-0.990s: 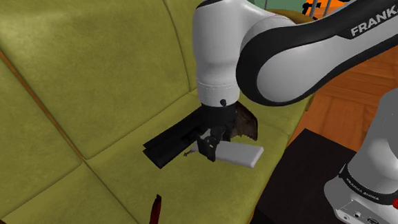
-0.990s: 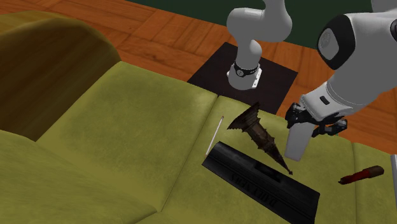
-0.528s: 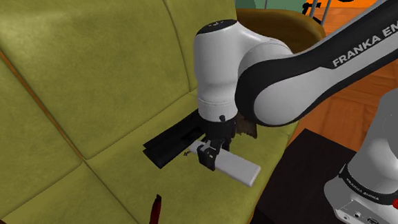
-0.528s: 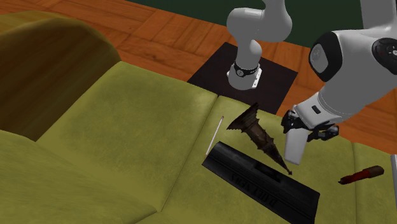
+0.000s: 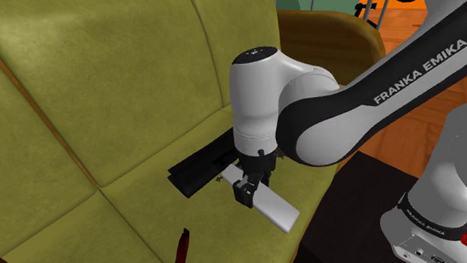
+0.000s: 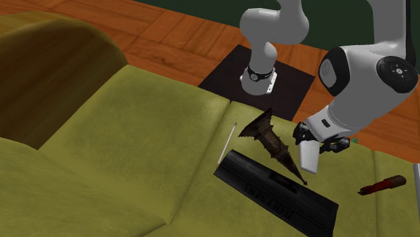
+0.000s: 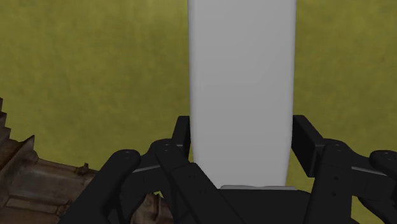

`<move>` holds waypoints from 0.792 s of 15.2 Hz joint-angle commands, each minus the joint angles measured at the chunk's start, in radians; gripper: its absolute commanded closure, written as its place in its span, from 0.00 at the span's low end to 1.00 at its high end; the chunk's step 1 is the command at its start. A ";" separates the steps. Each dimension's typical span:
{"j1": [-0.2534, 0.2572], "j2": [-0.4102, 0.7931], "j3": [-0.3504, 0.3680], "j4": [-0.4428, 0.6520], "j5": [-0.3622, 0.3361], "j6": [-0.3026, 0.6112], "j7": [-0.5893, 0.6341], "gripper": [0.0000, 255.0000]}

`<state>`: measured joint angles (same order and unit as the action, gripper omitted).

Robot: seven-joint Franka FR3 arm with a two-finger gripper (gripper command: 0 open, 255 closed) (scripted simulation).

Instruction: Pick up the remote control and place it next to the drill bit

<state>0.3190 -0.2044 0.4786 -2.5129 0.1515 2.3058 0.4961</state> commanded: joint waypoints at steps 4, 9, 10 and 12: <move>-0.001 0.003 0.000 -0.001 -0.001 0.003 0.000 1.00; -0.002 0.005 0.000 -0.001 -0.002 0.005 0.001 0.00; -0.002 0.005 0.000 -0.001 -0.002 0.005 0.001 0.00; 0.000 -0.021 -0.006 0.014 0.007 -0.036 -0.007 0.00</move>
<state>0.3188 -0.2095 0.4775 -2.5044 0.1530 2.2921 0.4962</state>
